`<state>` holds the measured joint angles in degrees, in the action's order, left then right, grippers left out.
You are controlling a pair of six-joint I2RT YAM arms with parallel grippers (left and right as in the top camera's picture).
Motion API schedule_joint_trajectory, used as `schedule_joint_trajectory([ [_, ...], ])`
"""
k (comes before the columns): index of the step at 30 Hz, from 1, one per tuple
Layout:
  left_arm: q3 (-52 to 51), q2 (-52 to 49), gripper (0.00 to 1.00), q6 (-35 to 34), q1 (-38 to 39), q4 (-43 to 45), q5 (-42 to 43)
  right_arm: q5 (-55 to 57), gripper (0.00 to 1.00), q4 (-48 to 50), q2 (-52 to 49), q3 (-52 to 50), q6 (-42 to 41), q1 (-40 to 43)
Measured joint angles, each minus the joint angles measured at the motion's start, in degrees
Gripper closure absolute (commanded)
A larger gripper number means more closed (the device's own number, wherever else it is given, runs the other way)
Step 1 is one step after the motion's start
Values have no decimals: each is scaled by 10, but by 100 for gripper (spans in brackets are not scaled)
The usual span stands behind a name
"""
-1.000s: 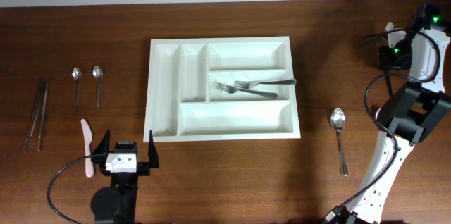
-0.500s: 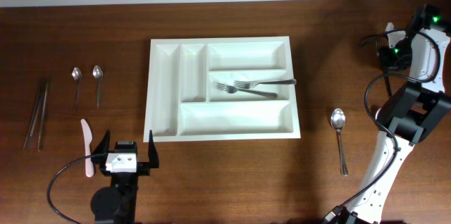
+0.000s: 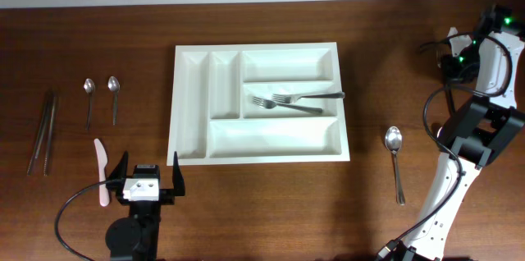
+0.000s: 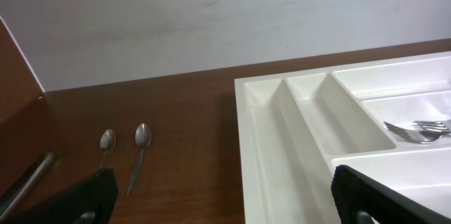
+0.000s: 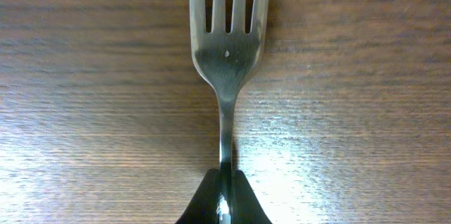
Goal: Pack container
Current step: 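Grasp the rightmost fork with the right gripper and lift, then carry the fork into the tray's middle compartment and release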
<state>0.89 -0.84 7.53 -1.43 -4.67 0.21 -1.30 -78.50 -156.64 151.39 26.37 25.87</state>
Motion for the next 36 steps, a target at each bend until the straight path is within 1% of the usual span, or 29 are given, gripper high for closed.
schedule_joint_trajectory([
  [8, 0, 0, 1, 0, 0, 0, 0, 0, 96, -66, -1, 97, 28, -37],
  [15, 0, 0, 1, 0, 0, 0, 0, -23, 96, -127, 8, 146, 89, -96],
  [27, 0, 0, 1, 0, 0, 0, 0, -63, 96, -183, 101, 164, 188, -231],
  [36, 0, 0, 1, 0, 0, 0, 0, -88, 96, -185, 108, 164, 207, -327],
])
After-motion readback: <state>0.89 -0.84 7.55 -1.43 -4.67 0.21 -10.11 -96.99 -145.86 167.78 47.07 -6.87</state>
